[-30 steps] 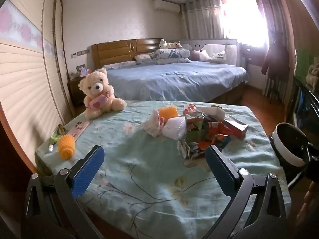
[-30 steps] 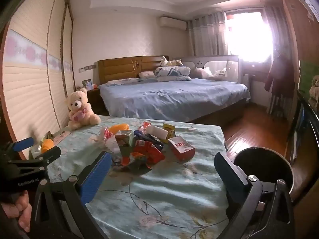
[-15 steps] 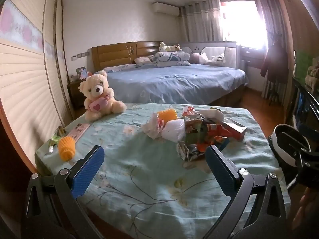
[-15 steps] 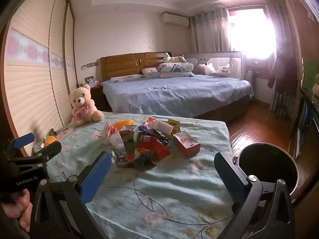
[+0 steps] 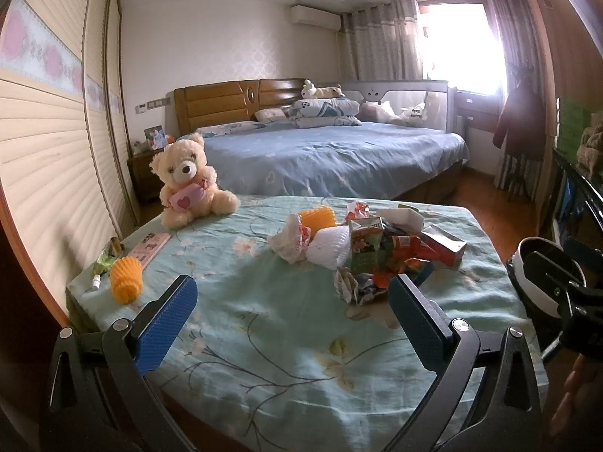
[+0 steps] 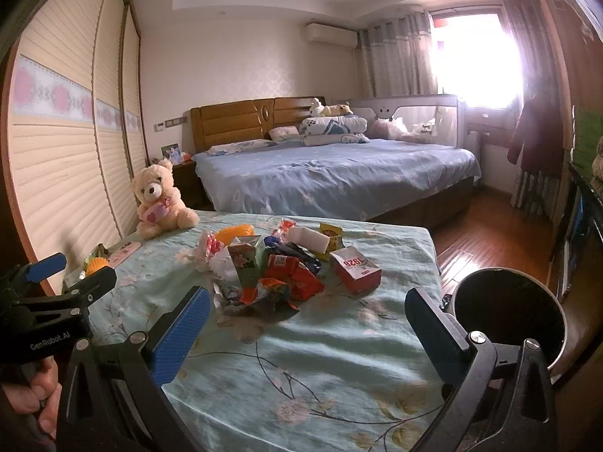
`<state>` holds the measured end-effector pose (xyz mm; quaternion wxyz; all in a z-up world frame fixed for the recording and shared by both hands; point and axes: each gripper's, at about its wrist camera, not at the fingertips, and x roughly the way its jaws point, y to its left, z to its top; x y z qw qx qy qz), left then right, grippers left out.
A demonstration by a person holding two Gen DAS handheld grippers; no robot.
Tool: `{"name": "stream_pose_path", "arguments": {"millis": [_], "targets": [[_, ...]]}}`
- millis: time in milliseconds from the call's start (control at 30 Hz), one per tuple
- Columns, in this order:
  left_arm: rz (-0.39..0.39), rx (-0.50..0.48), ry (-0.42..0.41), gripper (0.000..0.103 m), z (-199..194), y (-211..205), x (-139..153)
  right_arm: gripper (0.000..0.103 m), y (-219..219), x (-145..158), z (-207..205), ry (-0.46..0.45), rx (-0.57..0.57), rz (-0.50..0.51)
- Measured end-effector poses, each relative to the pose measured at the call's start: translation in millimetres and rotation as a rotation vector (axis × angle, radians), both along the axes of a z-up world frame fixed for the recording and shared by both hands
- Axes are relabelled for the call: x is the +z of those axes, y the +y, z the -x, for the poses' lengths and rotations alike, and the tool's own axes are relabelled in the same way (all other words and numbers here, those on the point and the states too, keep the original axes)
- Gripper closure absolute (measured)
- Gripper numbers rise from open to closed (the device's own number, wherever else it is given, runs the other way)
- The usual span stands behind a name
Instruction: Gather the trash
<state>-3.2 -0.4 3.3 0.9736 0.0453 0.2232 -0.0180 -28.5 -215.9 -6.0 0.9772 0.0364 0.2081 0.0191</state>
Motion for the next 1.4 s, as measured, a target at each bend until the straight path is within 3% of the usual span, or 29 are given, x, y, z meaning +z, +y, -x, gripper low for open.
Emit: {"name": "stream_pose_path", "arguments": {"millis": [1400], "targets": [[0.005, -0.002, -0.004, 0.0, 3.0, 3.5, -0.9, 0.0, 2.6, 0.1, 0.5, 0.004, 0.003, -0.003]]}}
